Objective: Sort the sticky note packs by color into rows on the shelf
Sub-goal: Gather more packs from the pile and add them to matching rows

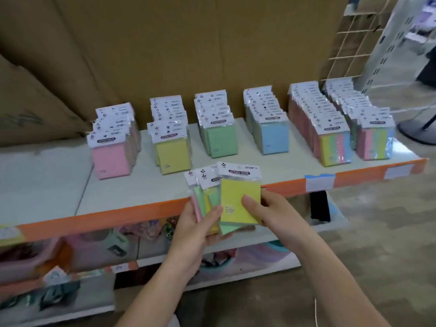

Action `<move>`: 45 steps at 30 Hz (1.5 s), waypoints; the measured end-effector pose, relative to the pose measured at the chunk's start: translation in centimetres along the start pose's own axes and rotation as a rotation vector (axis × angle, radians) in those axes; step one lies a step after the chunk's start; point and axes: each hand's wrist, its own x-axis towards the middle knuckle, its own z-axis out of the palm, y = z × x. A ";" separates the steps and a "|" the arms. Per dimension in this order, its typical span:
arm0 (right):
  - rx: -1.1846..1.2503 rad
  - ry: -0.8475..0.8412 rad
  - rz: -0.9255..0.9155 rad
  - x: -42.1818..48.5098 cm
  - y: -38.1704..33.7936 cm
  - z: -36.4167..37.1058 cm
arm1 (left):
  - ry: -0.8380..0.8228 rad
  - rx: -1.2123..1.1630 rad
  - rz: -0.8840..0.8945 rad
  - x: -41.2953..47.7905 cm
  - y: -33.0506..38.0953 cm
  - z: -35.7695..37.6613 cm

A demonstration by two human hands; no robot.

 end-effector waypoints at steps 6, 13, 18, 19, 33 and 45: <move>-0.045 -0.102 -0.041 2.9 -1.0 3.7 | 0.237 -0.062 0.059 -1.2 0.7 -3.8; -0.004 -0.039 -0.007 9.2 -3.2 6.7 | 0.392 -0.085 0.116 -1.2 2.6 -9.9; -0.353 0.113 -0.129 14.5 -3.6 9.8 | 0.374 -0.091 0.101 -1.3 3.6 -13.8; -0.454 0.149 -0.153 15.2 -3.6 10.6 | 0.364 -0.079 0.105 -1.3 3.7 -14.3; -0.590 0.470 -0.222 13.5 -3.0 14.4 | 0.195 -0.044 0.072 1.0 4.6 -16.0; -0.306 0.103 -0.138 9.2 -2.6 7.3 | 0.163 -0.051 0.082 4.2 3.3 -9.0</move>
